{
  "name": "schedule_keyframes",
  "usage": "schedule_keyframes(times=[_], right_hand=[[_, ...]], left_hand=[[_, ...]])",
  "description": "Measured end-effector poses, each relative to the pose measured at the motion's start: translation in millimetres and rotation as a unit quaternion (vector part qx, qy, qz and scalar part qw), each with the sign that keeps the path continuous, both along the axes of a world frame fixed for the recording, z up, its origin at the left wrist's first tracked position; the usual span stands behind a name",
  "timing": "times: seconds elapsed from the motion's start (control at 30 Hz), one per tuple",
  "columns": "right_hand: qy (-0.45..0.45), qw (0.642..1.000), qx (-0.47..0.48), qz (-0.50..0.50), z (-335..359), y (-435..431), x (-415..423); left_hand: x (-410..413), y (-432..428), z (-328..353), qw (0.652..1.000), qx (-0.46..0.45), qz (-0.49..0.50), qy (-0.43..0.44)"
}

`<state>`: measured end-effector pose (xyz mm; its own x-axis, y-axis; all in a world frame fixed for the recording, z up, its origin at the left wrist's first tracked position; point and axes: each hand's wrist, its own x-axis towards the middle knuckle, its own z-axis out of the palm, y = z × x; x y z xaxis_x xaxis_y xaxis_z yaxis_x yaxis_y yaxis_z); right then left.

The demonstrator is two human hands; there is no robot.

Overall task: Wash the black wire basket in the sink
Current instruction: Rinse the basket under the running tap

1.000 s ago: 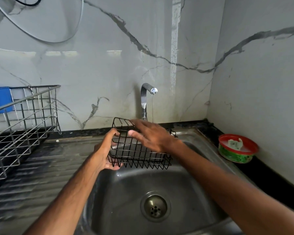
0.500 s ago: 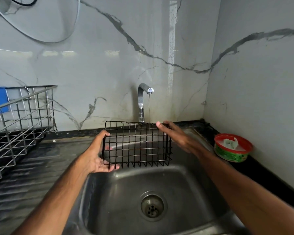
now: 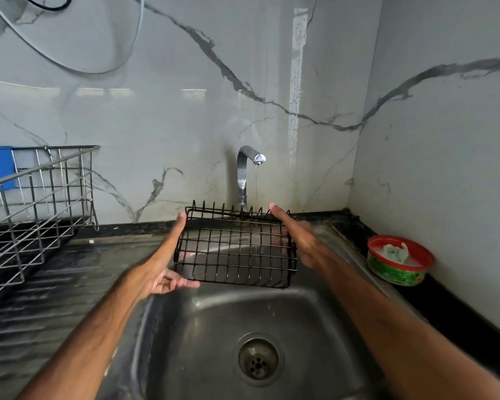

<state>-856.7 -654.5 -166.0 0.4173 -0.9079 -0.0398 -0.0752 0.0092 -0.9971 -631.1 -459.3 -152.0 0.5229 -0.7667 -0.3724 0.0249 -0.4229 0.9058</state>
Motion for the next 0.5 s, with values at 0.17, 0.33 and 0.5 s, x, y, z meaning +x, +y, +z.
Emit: schedule_keyframes(times=[0.17,0.33,0.5], right_hand=[[-0.002,0.997,0.062,-0.055,-8.7,-1.8,-4.1],[-0.013,0.993,0.079,-0.081,-11.0,-7.1,-10.5],[-0.028,0.988,0.121,-0.097,-18.2,-16.9,-17.1]], left_hand=[[-0.4,-0.1,-5.2,0.985,0.109,-0.098,-0.089],[-5.3,-4.3,-7.4,0.989,0.075,-0.093,-0.089],[-2.0,-3.6,-4.8,0.989,0.049,-0.091,-0.108]])
